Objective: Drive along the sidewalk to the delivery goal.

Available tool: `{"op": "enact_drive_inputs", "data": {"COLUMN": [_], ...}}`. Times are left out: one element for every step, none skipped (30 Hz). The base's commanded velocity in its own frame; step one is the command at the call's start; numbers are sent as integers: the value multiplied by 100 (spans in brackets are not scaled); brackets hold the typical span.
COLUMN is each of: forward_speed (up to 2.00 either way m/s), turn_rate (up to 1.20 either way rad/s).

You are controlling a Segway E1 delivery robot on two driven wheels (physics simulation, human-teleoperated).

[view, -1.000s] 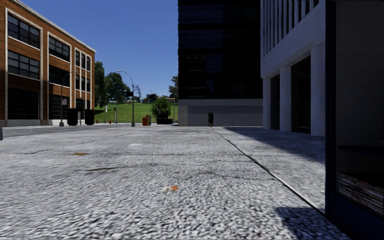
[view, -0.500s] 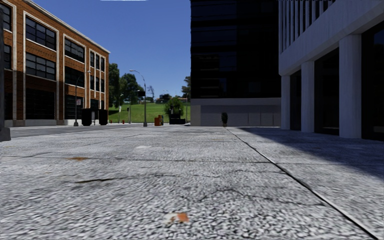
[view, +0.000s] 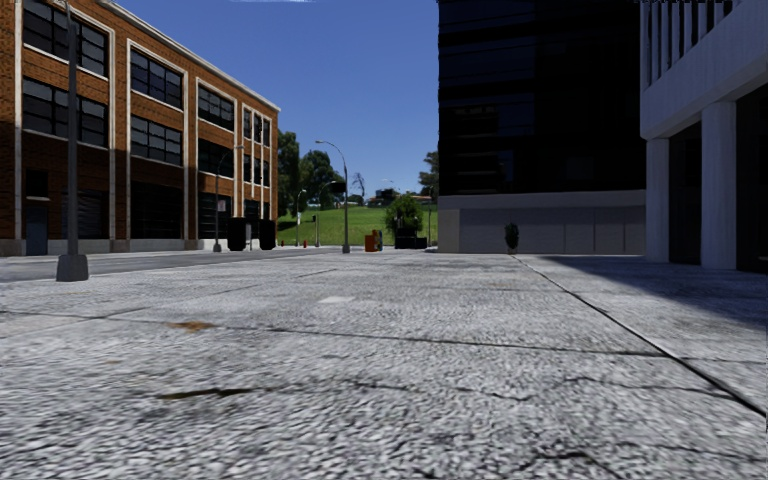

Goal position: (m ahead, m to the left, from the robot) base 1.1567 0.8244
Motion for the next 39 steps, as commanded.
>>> {"op": "enact_drive_inputs", "data": {"forward_speed": [136, 136, 136, 136, 136, 136, 136, 136, 136, 136, 136, 136, 136, 136, 136, 136, 136, 136, 136, 136, 136, 136, 136, 136, 136, 136, 136, 136, 136, 136, 113, 0, 0, 0, 0, 0, 0, 0, 0], "turn_rate": [43, 43, 43, 43, 43, 43, 43, 43, 37, 21, 21, 14, 11, 11, 17, 17, 25, 30, 31, 31, 32, 32, 32, 32, 32, 32, 32, 32, 28, 28, 0, 0, 0, 0, 0, 0, 0, 0, 0]}}
